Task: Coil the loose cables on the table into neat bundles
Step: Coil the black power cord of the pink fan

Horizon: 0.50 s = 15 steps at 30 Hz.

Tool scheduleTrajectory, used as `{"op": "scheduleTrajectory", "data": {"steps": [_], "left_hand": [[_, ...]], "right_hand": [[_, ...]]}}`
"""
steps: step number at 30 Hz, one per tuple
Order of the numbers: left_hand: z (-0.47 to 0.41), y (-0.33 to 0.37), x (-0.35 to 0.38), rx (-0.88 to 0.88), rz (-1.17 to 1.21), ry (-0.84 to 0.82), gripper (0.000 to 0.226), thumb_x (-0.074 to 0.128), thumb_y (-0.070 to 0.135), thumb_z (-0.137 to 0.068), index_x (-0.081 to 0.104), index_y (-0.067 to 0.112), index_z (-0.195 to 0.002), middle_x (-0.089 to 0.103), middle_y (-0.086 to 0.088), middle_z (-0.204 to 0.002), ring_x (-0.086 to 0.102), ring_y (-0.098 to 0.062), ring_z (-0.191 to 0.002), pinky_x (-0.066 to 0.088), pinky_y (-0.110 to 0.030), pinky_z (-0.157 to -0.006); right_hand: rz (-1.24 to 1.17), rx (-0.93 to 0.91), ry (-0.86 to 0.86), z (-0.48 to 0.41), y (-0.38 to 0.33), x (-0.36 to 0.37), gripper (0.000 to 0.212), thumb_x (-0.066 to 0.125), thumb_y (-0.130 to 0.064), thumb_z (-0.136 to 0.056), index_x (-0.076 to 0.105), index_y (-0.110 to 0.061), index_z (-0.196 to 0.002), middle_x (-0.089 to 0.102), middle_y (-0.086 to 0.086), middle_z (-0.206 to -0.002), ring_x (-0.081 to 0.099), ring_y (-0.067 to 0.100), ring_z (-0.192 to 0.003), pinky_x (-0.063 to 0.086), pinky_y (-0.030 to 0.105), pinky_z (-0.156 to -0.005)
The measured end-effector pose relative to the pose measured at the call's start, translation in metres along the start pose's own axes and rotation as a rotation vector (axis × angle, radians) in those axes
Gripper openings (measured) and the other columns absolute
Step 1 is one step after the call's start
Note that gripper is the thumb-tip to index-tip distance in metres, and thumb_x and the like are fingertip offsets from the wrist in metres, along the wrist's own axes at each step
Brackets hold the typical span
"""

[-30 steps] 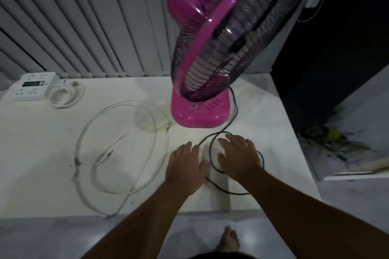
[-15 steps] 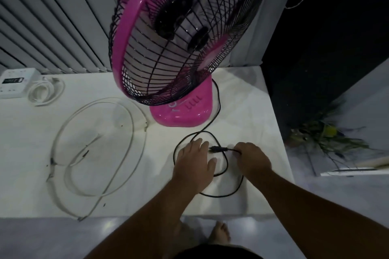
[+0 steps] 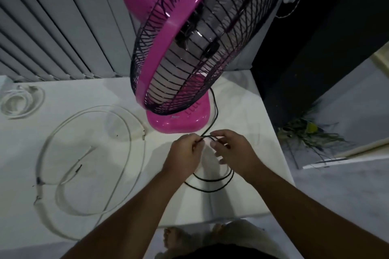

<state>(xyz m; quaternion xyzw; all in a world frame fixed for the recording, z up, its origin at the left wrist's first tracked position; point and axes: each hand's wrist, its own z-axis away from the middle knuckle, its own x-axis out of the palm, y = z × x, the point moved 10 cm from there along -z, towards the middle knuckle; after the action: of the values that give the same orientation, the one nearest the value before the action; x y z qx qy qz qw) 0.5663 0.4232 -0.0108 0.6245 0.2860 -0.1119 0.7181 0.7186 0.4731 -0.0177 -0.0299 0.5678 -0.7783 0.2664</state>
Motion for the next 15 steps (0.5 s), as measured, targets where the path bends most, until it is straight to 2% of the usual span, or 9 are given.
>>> {"op": "scheduleTrajectory", "data": {"steps": [2, 4, 6, 8, 10, 11, 14, 15], "left_hand": [[0.003, -0.021, -0.016, -0.158, 0.125, 0.102, 0.017, 0.061, 0.028, -0.096, 0.065, 0.021, -0.081, 0.069, 0.004, -0.072, 0.068, -0.017, -0.070, 0.056, -0.036, -0.070], [0.008, -0.040, -0.029, -0.293, 0.247, 0.183, 0.017, 0.062, 0.032, -0.095, 0.062, 0.023, -0.080, 0.070, -0.001, -0.073, 0.069, -0.023, -0.073, 0.058, -0.045, -0.073], [0.011, -0.048, -0.031, -0.358, 0.282, 0.168, 0.011, 0.064, 0.030, -0.093, 0.062, 0.025, -0.084, 0.071, -0.002, -0.080, 0.070, -0.025, -0.077, 0.059, -0.048, -0.075], [0.012, -0.047, -0.027, -0.357, 0.177, 0.105, 0.010, 0.068, 0.020, -0.086, 0.064, 0.027, -0.081, 0.072, 0.006, -0.084, 0.070, -0.018, -0.081, 0.057, -0.036, -0.076], [0.015, -0.042, -0.022, -0.355, 0.131, 0.066, 0.015, 0.072, 0.014, -0.076, 0.066, 0.027, -0.081, 0.072, 0.013, -0.087, 0.068, -0.006, -0.076, 0.050, -0.018, -0.069], [0.014, -0.037, -0.020, -0.342, 0.142, 0.048, 0.019, 0.074, 0.016, -0.074, 0.066, 0.029, -0.086, 0.071, 0.014, -0.088, 0.067, -0.002, -0.072, 0.050, -0.014, -0.065], [0.006, -0.012, -0.019, -0.227, 0.098, 0.007, 0.029, 0.066, 0.036, -0.087, 0.060, 0.044, -0.114, 0.072, 0.012, -0.084, 0.069, -0.004, -0.074, 0.055, -0.021, -0.068], [0.003, -0.002, -0.022, -0.185, 0.076, 0.018, 0.028, 0.060, 0.044, -0.091, 0.059, 0.048, -0.118, 0.072, 0.013, -0.081, 0.069, -0.003, -0.074, 0.055, -0.020, -0.069]], "right_hand": [[-0.164, 0.115, -0.005, 0.009, 0.014, 0.004, 0.009, 0.066, -0.024, -0.097, 0.071, -0.022, -0.103, 0.072, 0.002, -0.078, 0.065, 0.016, -0.065, 0.057, 0.033, -0.060], [-0.265, 0.186, -0.006, 0.016, 0.027, 0.008, 0.017, 0.060, -0.027, -0.101, 0.071, -0.016, -0.102, 0.070, 0.006, -0.075, 0.063, 0.018, -0.066, 0.056, 0.033, -0.060], [-0.317, 0.214, -0.045, 0.019, 0.033, 0.014, 0.023, 0.051, -0.026, -0.105, 0.071, -0.014, -0.101, 0.064, 0.006, -0.071, 0.060, 0.020, -0.064, 0.056, 0.034, -0.061], [-0.307, 0.199, -0.073, 0.015, 0.028, 0.015, 0.026, 0.048, -0.027, -0.106, 0.071, -0.017, -0.100, 0.056, 0.004, -0.066, 0.054, 0.017, -0.060, 0.054, 0.034, -0.061], [-0.268, 0.176, -0.074, 0.009, 0.018, 0.012, 0.028, 0.047, -0.030, -0.106, 0.072, -0.024, -0.096, 0.051, 0.000, -0.063, 0.049, 0.014, -0.056, 0.050, 0.031, -0.060], [-0.259, 0.163, -0.083, 0.005, 0.011, 0.011, 0.029, 0.047, -0.031, -0.106, 0.073, -0.027, -0.095, 0.050, -0.002, -0.063, 0.047, 0.012, -0.055, 0.048, 0.030, -0.059], [-0.267, 0.136, -0.169, -0.003, -0.004, 0.012, 0.028, 0.049, -0.035, -0.104, 0.075, -0.031, -0.096, 0.049, -0.001, -0.064, 0.045, 0.012, -0.054, 0.045, 0.028, -0.056], [-0.284, 0.141, -0.208, -0.004, -0.006, 0.014, 0.026, 0.051, -0.037, -0.103, 0.076, -0.031, -0.098, 0.051, -0.001, -0.064, 0.046, 0.012, -0.054, 0.046, 0.027, -0.056]]}}
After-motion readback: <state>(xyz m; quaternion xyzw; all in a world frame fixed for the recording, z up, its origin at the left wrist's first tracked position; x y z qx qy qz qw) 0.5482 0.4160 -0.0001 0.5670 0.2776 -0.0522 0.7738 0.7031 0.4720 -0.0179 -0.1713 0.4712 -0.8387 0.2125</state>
